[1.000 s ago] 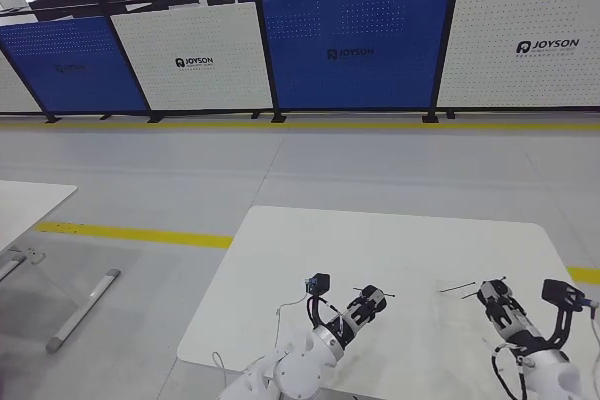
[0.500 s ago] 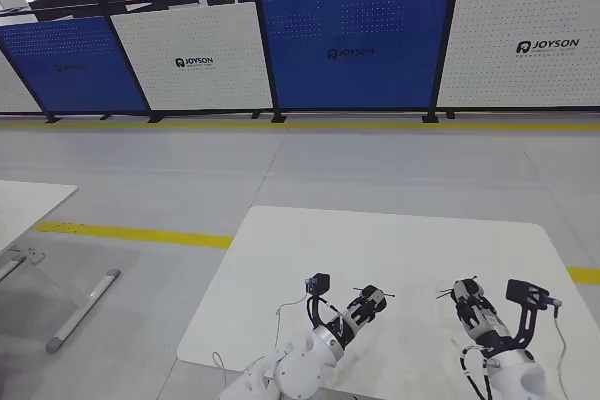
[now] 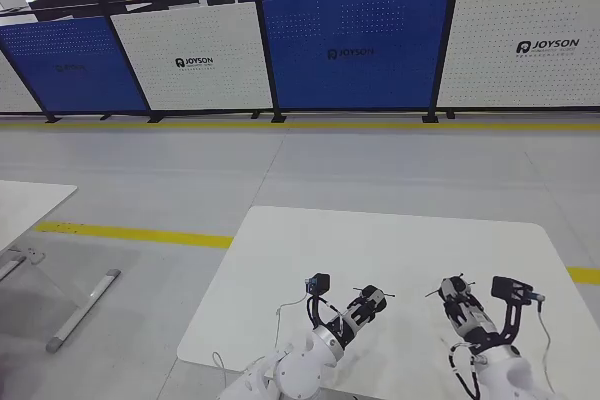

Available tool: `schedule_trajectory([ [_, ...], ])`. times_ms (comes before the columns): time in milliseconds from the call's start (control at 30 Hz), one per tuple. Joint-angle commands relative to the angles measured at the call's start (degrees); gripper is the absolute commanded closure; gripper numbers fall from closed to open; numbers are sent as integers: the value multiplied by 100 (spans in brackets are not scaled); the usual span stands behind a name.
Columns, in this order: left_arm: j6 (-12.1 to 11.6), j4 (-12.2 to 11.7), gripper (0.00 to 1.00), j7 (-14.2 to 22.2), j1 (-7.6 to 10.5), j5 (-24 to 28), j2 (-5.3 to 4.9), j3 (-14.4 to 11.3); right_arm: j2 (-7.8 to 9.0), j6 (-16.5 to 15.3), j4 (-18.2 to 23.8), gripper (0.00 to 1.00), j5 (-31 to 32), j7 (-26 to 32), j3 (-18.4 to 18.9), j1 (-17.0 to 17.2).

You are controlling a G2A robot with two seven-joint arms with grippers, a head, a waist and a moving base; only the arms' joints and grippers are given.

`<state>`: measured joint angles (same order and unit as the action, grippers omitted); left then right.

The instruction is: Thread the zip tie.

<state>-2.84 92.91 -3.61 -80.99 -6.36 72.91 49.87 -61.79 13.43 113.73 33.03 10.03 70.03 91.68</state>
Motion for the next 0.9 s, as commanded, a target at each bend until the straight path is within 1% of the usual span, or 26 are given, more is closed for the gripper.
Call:
schedule_trajectory([
  [0,0,0,100,0,0,0,0,0,-9,16,-32,100,-4,59,-43,-51],
  [200,0,0,100,0,0,0,0,0,-9,16,-32,100,-4,59,-43,-51],
  [267,5,-2,100,79,-15,119,6,-10,-9,16,-32,100,-4,59,-43,-51],
  [333,109,-39,100,457,10,381,10,-31,-9,16,-32,100,-4,59,-43,-51],
  [400,227,-58,100,761,45,642,10,-2,-9,16,-32,100,-4,59,-43,-51],
  [433,285,-52,100,993,48,928,8,39,-9,16,-32,100,-4,59,-43,-51],
  [500,319,-10,100,1302,43,1282,-5,132,-9,16,-32,100,-4,59,-43,-51],
  [533,292,51,100,1498,12,1591,-14,211,-9,16,-32,100,-4,59,-43,-51],
  [567,277,70,100,1550,6,1658,-17,230,-9,16,-32,100,-4,59,-43,-51],
  [833,277,70,100,1550,6,1658,-17,230,-9,16,-32,100,-4,59,-43,-51],
  [867,243,68,100,1520,16,1601,-18,230,-10,9,-37,100,-3,50,-42,-50],
])
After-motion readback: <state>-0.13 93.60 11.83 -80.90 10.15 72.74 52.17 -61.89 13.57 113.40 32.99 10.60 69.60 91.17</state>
